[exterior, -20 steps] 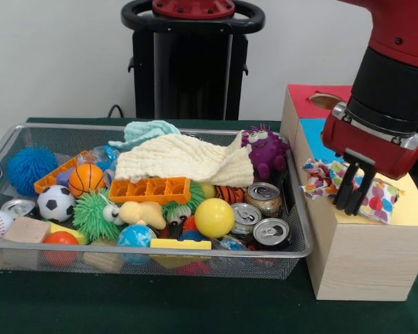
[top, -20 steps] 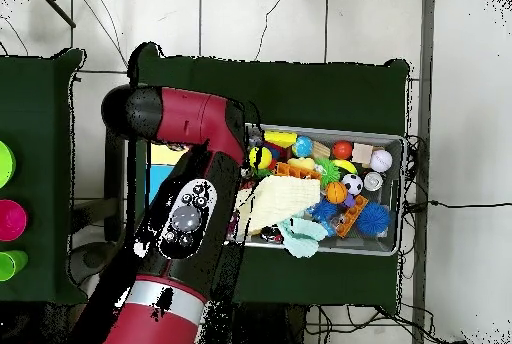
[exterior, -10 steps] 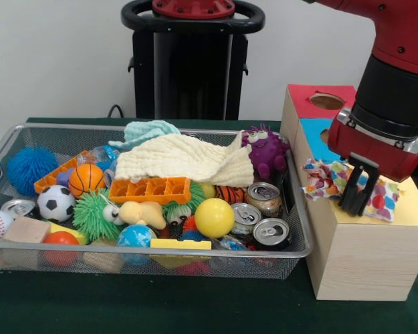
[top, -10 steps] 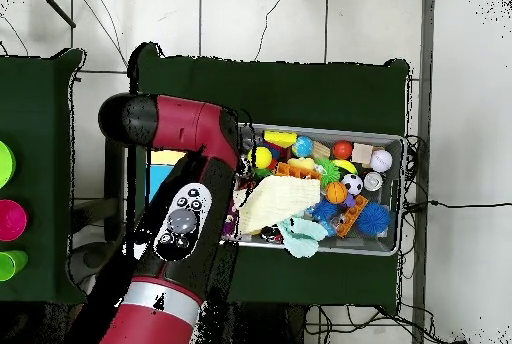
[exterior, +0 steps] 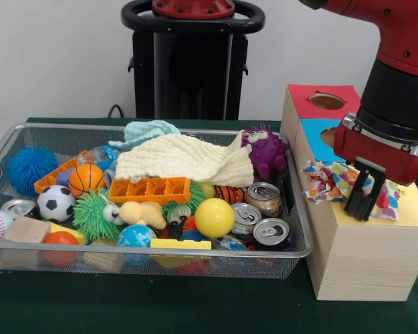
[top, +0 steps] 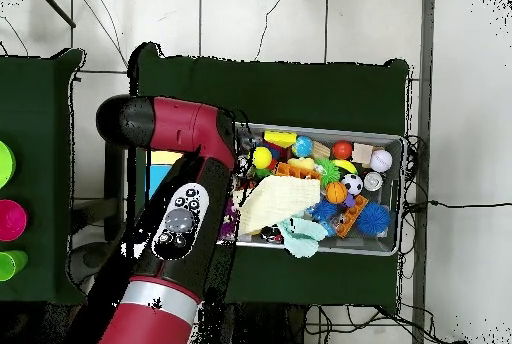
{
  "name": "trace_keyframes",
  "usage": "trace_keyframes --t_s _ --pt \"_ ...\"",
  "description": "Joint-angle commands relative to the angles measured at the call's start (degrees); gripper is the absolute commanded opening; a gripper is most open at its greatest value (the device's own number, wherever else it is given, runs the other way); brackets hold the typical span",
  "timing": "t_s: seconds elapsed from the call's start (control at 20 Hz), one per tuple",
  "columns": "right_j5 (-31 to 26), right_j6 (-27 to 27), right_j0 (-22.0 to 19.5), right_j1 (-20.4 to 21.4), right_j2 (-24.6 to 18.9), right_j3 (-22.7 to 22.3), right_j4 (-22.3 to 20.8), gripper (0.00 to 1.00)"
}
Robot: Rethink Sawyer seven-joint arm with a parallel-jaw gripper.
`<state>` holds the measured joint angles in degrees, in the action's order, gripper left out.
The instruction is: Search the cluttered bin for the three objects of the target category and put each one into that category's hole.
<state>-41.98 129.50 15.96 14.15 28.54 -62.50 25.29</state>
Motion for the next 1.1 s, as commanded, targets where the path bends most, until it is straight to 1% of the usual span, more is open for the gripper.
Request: trace_keyframes --t_s 0.05,0.85,1.1 --pt "3.4 10.5 -0.3 -2.3 -8.6 -5.2 1.7 0.0" --pt "1.8 7.9 -1.2 -1.8 -9.8 -4.9 1.3 0.0" --pt "0.6 7.9 -0.9 -1.3 -10.1 -5.5 1.4 0.0"
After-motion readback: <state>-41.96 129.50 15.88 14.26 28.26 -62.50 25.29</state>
